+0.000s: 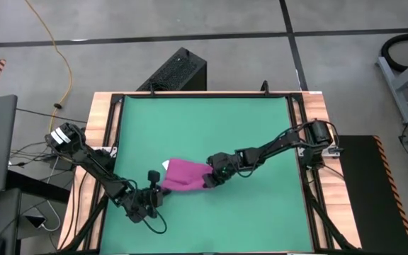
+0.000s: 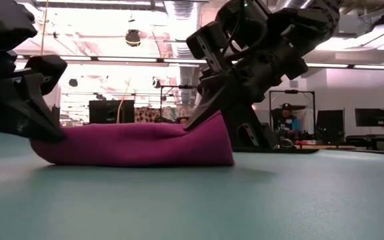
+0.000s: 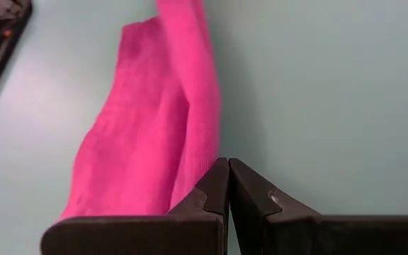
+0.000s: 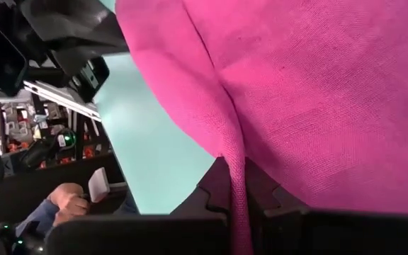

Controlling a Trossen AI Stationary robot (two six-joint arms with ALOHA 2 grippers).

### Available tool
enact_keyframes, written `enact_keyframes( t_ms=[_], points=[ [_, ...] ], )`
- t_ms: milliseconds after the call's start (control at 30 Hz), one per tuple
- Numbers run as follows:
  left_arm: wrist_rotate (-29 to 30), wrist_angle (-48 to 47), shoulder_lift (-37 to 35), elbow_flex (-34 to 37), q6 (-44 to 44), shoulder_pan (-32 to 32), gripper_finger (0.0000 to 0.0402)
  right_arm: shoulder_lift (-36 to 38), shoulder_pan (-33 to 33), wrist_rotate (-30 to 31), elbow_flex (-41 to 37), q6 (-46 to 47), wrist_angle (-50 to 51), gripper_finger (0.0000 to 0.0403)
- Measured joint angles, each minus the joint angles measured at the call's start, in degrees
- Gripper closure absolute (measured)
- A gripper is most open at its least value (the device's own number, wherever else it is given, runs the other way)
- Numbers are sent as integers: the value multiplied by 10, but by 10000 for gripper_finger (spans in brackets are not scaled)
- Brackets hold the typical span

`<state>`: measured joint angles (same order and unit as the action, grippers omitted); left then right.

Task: Roll towel
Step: Roll the pink towel

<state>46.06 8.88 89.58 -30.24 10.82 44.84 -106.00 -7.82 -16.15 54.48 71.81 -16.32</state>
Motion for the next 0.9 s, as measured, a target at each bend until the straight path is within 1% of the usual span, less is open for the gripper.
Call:
enact_keyframes(
  t_ms=[200, 600, 700, 900],
  points=[
    [9, -30, 0, 0, -12, -23, 401, 0, -10, 15, 0, -1, 7, 383],
    [9, 9, 0, 0, -132, -84, 401, 0, -26, 28, 0, -8, 9, 383],
    [-6, 21, 0, 0, -153, -99, 401, 0, -27, 28, 0, -13, 9, 383],
    [-62, 27, 0, 0, -173, -143, 401, 0, -27, 28, 0, -14, 10, 383]
  ],
)
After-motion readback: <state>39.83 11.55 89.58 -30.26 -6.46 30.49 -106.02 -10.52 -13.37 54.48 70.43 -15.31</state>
